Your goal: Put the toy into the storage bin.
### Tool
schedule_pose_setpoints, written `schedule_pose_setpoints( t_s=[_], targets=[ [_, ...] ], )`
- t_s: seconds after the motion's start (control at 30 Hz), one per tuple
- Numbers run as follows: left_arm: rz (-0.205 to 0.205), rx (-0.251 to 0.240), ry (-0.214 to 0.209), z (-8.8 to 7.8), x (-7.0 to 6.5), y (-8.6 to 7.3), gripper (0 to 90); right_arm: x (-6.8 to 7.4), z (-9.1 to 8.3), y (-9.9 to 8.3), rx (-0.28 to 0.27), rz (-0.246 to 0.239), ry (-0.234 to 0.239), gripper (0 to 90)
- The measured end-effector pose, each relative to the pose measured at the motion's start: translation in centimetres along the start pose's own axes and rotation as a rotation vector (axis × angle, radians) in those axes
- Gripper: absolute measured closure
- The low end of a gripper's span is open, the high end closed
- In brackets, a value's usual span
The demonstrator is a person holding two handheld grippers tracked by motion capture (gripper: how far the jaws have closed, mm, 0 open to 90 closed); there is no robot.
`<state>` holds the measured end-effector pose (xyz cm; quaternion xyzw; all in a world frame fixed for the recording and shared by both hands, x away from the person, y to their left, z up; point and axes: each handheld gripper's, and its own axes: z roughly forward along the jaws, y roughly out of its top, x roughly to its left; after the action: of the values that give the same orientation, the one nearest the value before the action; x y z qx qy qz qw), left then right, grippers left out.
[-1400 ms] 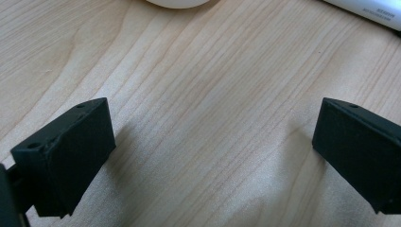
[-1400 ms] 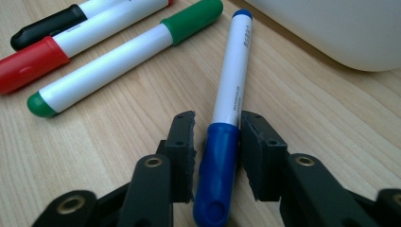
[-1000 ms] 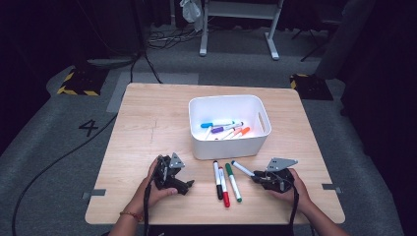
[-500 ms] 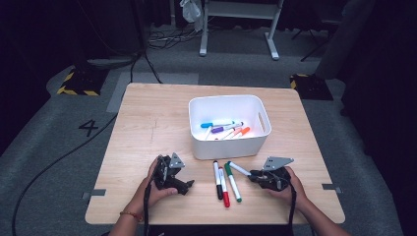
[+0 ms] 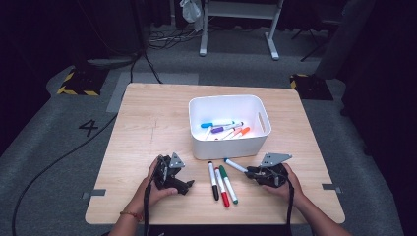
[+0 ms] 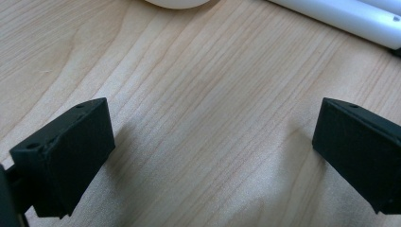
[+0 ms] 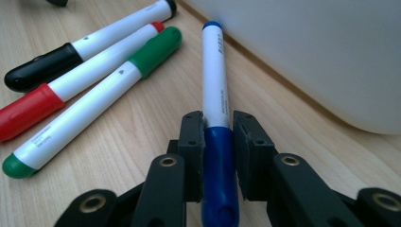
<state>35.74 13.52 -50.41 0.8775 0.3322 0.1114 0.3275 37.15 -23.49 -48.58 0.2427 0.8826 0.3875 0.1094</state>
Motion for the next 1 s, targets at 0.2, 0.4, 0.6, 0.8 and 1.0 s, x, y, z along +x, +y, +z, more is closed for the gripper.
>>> schedule_pose_setpoints(
  t_s=[0.2,0.4,0.6,0.8,1.0],
  targets=[
    [-0.001,-0.001,0.000,0.0,0.0,0.0,0.0,0.0,-1.1,0.3,-0.024,-0.020,-0.001,75.1],
    [-0.001,-0.001,0.000,0.0,0.0,0.0,0.0,0.3,-3.5,1.0,-0.075,-0.075,0.017,75.1],
    [-0.001,0.002,0.000,0.0,0.0,0.0,0.0,0.0,-5.8,2.8,-0.121,-0.154,0.040,75.0],
    [0.000,0.000,0.001,0.0,0.0,0.0,0.0,-0.8,-7.5,5.0,-0.157,-0.207,0.047,75.0],
    [-0.004,0.001,-0.001,0.0,0.0,0.0,0.0,-1.8,-9.1,8.0,-0.191,-0.259,0.033,75.0]
  ],
)
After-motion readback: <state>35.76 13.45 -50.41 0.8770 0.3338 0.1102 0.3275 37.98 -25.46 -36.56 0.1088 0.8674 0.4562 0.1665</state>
